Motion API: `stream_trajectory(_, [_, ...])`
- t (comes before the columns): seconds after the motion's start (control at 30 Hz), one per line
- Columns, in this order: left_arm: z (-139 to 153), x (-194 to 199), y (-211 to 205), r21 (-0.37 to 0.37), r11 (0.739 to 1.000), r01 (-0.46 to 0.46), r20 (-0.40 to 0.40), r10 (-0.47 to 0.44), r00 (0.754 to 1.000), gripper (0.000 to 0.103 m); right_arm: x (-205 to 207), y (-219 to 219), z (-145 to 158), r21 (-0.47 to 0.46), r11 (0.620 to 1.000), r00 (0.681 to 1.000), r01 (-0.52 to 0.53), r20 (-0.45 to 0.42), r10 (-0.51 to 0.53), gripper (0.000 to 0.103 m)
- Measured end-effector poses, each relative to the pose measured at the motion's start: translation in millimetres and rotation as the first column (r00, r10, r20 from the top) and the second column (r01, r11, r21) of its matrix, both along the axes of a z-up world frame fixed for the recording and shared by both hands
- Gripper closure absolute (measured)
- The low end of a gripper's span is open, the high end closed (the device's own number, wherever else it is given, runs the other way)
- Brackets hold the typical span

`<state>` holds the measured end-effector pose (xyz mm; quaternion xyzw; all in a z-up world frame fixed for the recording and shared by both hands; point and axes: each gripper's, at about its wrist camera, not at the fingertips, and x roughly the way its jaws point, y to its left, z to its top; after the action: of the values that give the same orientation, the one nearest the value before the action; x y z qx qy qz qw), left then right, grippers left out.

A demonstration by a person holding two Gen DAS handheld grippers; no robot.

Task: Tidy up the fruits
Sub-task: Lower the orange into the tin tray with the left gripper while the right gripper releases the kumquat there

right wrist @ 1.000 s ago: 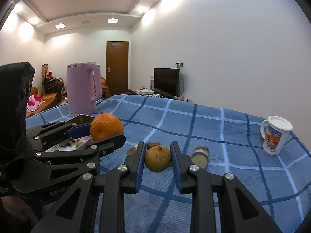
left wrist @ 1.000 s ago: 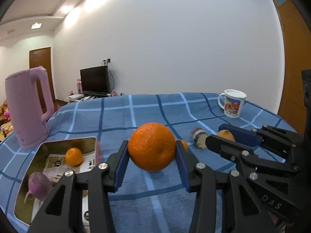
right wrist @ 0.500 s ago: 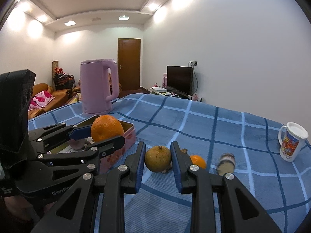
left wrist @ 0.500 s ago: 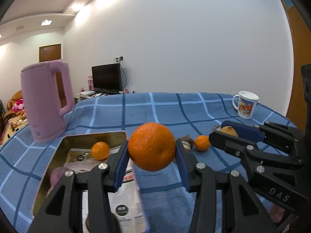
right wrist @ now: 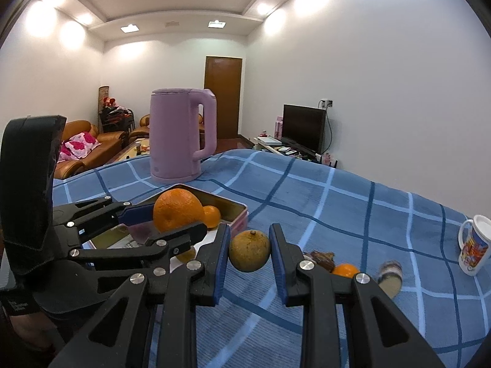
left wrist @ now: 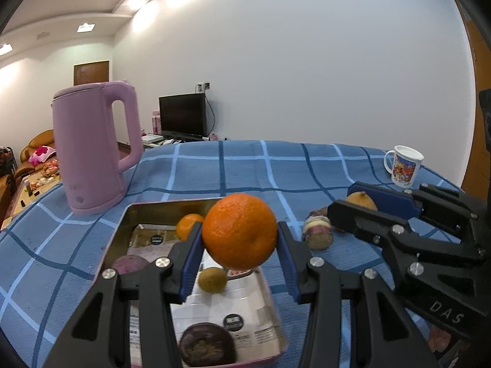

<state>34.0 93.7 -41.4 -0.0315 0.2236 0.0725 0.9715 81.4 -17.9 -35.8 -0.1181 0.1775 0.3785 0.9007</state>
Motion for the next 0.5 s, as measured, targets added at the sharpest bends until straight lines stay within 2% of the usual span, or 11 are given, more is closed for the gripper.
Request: stream_trajectory(0.5, [-2, -7, 31, 0.003, 0.998, -0.061, -0.020, 0.061, 0.998, 0.055, 4, 32, 0, -0.004, 0.999, 0.998, -0.046, -0.041, 0.046, 0.075])
